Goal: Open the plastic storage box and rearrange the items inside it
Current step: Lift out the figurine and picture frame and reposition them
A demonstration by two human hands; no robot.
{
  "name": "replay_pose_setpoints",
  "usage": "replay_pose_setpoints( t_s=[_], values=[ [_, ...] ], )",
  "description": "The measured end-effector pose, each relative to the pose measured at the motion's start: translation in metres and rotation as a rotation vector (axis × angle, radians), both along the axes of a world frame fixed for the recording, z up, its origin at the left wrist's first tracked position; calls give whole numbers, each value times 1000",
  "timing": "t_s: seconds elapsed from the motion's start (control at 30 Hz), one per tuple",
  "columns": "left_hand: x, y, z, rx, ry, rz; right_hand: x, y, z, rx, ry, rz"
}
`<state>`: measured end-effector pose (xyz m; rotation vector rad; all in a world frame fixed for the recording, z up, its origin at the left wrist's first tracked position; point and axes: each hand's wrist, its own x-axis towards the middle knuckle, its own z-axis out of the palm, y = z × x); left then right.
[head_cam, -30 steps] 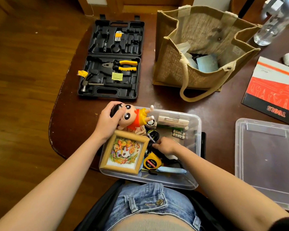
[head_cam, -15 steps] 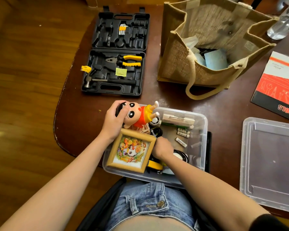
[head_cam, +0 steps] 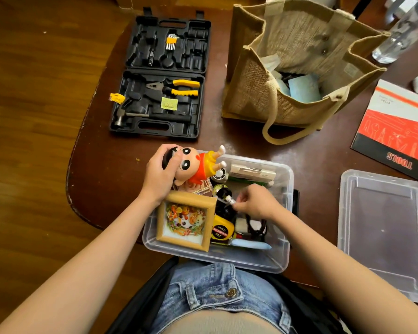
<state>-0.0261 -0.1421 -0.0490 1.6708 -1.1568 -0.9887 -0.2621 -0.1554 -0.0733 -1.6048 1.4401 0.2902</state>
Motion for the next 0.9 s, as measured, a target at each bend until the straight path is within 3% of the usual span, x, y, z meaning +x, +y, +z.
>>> replay_pose_setpoints(
  t_s=[0.1,0.2,0.33,0.5,0.9],
  values=[
    [1,0,-2,2,-6,-1,-13,-4,4,-109,72,-39],
    [0,-1,-3,10,-1,-3,-9,0,4,-265,312,154],
    [0,-1,-2,23,18,-10,-8,1,-2,-263,502,318],
    [1,-1,-2,30,22,-19,-6,2,-11,-278,546,387],
    [2,0,-2,8,36,-33,-6,14,-16,-279,516,304]
  ],
)
